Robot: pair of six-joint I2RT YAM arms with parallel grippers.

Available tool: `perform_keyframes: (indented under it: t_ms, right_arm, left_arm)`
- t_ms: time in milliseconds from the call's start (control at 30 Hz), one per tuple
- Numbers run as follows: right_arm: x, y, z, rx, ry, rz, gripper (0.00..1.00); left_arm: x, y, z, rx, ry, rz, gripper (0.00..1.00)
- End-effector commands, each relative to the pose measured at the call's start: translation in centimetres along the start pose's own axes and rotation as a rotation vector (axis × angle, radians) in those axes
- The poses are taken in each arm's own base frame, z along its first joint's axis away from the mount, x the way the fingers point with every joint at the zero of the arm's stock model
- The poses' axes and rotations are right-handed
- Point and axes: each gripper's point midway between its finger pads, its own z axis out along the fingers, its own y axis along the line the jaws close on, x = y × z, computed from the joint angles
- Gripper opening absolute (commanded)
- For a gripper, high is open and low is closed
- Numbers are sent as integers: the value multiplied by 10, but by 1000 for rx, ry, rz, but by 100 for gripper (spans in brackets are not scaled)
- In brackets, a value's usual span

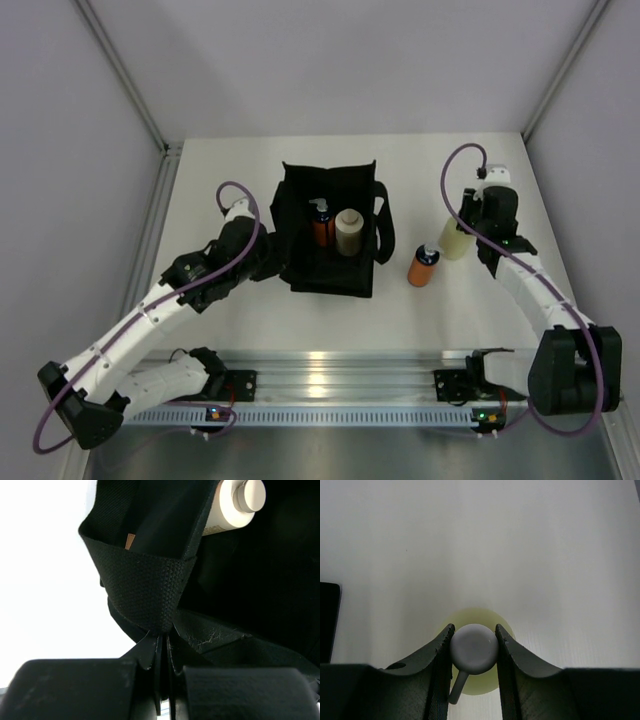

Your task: Take the personal care products out of the canvas bag

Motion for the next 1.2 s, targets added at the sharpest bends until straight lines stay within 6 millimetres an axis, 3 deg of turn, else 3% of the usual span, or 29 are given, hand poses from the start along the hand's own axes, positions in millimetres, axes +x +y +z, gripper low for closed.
perform_keyframes:
  t_ms: [0, 100, 133, 200, 233, 333, 400, 500, 567, 600, 633, 667, 733, 767, 800, 867, 900, 933, 1000, 1067, 1167]
  right_arm:
    - [-97, 3, -22, -35, -370, 73, 0]
    - [-88, 3, -23, -42, -364, 71, 3]
    - [-84, 4, -22, -48, -353, 62, 19]
    - [-82, 6, -23, -57, -342, 53, 36]
    - [-83, 6, -25, -57, -343, 53, 52]
    - [-82, 5, -29, -55, -331, 48, 64]
    - [-81, 5, -30, -54, -320, 45, 71]
    - [-91, 7, -39, -67, -323, 48, 73]
    - [-112, 19, -53, -108, -352, 51, 71]
    - [-109, 26, -56, -122, -318, 45, 70]
    - [-128, 33, -67, -137, -335, 45, 69]
    - [-132, 52, -75, -187, -325, 27, 68]
    - [-145, 72, -91, -225, -303, 22, 66]
    - [-148, 98, -103, -292, -299, 4, 65]
    - [-166, 109, -118, -320, -326, 8, 65]
    - [-158, 143, -132, -411, -255, 10, 61]
    - [-169, 156, -146, -455, -267, 22, 59]
    - [-159, 182, -155, -527, -224, 5, 56]
    - [-161, 208, -168, -591, -217, -18, 54]
    - [-149, 235, -179, -663, -184, -78, 54]
    - [-135, 271, -180, -730, -138, -166, 54]
  left_arm:
    - [-21, -13, -9, 36, -69, 10, 0]
    - [-19, -12, -7, 31, -61, 14, 0]
    - [-18, -12, -6, 28, -57, 17, 0]
    - [-18, -12, -5, 27, -56, 23, 0]
    - [-18, -12, -4, 24, -56, 25, 0]
    - [-20, -13, -4, 21, -60, 32, 0]
    - [-21, -14, -4, 21, -62, 35, 0]
    - [-22, -16, -2, 23, -58, 43, 0]
    - [-22, -18, -1, 24, -55, 48, 0]
    - [-22, -18, -1, 23, -52, 53, 0]
    - [-22, -19, 0, 22, -47, 58, 0]
    - [-22, -21, 1, 26, -45, 60, 0]
    - [-21, -24, 3, 30, -30, 64, 0]
    - [-21, -26, 4, 32, -26, 63, 0]
    - [-20, -27, 5, 33, -23, 62, 0]
    - [-19, -27, 7, 30, -12, 59, 0]
    - [-19, -27, 7, 29, -13, 55, 0]
    - [-18, -26, 8, 24, -11, 52, 0]
    - [-19, -26, 6, 25, -20, 42, 0]
    - [-19, -24, 5, 23, -25, 31, 0]
    - [-21, -23, 5, 17, -38, 14, 0]
